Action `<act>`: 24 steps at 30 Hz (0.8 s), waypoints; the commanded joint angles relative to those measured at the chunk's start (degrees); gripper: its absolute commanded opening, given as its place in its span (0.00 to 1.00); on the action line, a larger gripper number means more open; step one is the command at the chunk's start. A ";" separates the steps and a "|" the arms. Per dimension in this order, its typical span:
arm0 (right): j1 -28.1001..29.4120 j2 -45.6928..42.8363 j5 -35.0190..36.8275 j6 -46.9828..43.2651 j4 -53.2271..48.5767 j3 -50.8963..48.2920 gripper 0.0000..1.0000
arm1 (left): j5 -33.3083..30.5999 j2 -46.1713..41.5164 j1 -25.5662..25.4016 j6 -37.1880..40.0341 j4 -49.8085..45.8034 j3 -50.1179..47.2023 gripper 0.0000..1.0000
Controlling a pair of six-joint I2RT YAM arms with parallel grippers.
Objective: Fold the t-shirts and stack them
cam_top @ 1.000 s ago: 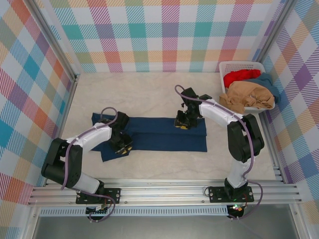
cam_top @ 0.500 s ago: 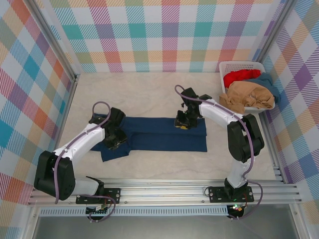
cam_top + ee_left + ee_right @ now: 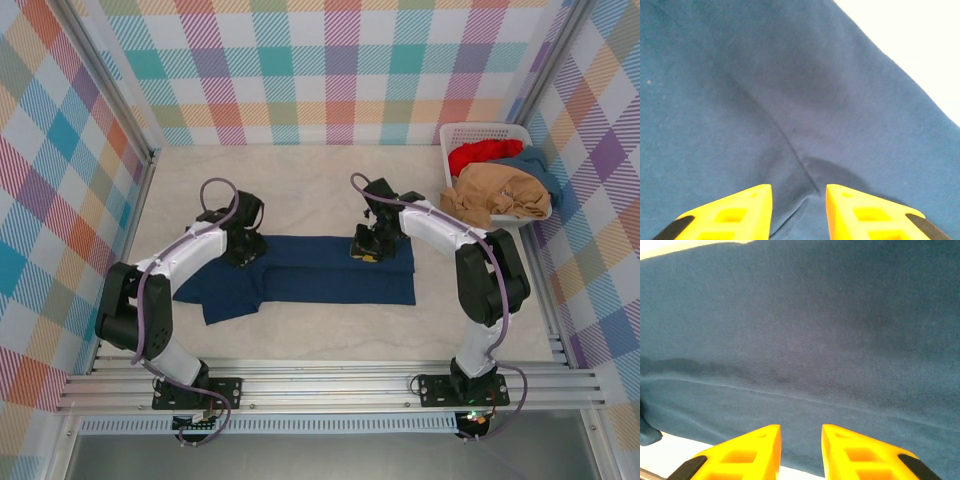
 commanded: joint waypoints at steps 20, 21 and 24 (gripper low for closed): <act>0.07 -0.29 -0.77 0.28 -0.03 1.30 0.28 | -5.20 -3.57 -2.10 2.83 -8.88 1.22 0.55; 0.01 -0.44 -0.75 0.20 -0.03 1.18 0.28 | -7.48 -5.96 -1.18 2.15 -11.79 0.47 0.55; 0.10 -0.54 -0.92 0.04 0.06 0.82 0.28 | -9.82 -11.98 4.24 1.04 -17.31 -4.10 0.54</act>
